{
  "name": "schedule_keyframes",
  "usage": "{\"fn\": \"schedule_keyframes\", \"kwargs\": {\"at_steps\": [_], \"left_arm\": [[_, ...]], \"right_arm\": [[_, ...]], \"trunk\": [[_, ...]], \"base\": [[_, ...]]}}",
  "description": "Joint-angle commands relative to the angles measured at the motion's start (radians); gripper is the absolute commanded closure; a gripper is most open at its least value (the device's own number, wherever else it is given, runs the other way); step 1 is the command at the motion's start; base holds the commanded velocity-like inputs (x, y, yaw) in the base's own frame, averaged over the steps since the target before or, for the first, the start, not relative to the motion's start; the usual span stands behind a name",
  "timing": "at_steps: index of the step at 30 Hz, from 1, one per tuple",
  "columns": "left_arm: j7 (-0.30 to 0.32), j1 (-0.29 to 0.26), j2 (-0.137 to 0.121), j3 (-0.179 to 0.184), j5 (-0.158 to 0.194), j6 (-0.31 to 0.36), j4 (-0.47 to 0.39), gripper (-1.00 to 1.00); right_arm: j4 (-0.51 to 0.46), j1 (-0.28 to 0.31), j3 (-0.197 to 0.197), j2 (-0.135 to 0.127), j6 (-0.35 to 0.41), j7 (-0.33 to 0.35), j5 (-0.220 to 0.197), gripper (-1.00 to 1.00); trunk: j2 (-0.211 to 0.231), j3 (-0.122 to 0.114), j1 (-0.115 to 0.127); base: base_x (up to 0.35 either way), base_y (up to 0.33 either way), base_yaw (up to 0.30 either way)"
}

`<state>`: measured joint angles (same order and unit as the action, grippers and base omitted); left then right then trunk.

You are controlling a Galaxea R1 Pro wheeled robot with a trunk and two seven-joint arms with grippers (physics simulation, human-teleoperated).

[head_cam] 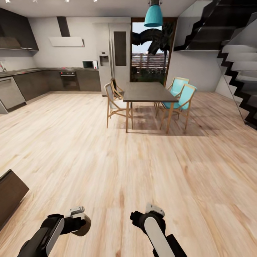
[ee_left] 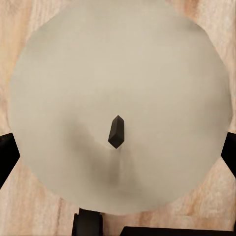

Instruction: Place each of the two pumpkins and all three candles from the living room inside a cabinet in the living room (use any cabinet), then make sure every cabinet is closed, and position the cauldron so it is next to a table in the living room.

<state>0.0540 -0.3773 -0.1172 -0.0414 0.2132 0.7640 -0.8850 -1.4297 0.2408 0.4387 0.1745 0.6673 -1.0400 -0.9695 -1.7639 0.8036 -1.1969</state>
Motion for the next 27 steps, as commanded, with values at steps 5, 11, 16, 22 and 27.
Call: {"fn": "schedule_keyframes", "kwargs": {"at_steps": [5, 11, 16, 22, 27], "left_arm": [[0.0, 0.0, 0.001, 0.0, 0.0, -0.001, 0.0, 1.0], [0.0, 0.0, 0.001, 0.0, 0.0, -0.002, 0.0, 1.0], [0.0, 0.0, 0.001, 0.0, 0.0, -0.002, 0.0, 1.0], [0.0, 0.0, 0.001, 0.0, 0.0, -0.002, 0.0, 1.0], [0.0, 0.0, 0.001, 0.0, 0.0, -0.002, 0.0, 1.0]], "right_arm": [[0.001, 0.0, 0.0, 0.0, 0.0, 0.0, -0.001, -1.0], [0.0, 0.0, 0.0, 0.0, 0.0, 0.0, -0.001, -1.0], [0.0, 0.0, 0.0, 0.0, 0.0, 0.0, -0.002, -1.0], [0.001, 0.0, 0.0, 0.0, 0.0, 0.0, -0.002, -1.0], [0.001, 0.0, 0.0, 0.0, 0.0, 0.0, -0.002, -1.0]], "trunk": [[0.0, 0.0, 0.0], [0.0, 0.0, 0.0], [0.0, 0.0, 0.0], [0.0, 0.0, 0.0], [0.0, 0.0, 0.0]], "base": [[0.324, -0.126, 0.174], [0.297, -0.195, 0.273], [0.283, -0.219, 0.282], [0.293, -0.164, 0.282], [0.298, -0.147, 0.282]]}}
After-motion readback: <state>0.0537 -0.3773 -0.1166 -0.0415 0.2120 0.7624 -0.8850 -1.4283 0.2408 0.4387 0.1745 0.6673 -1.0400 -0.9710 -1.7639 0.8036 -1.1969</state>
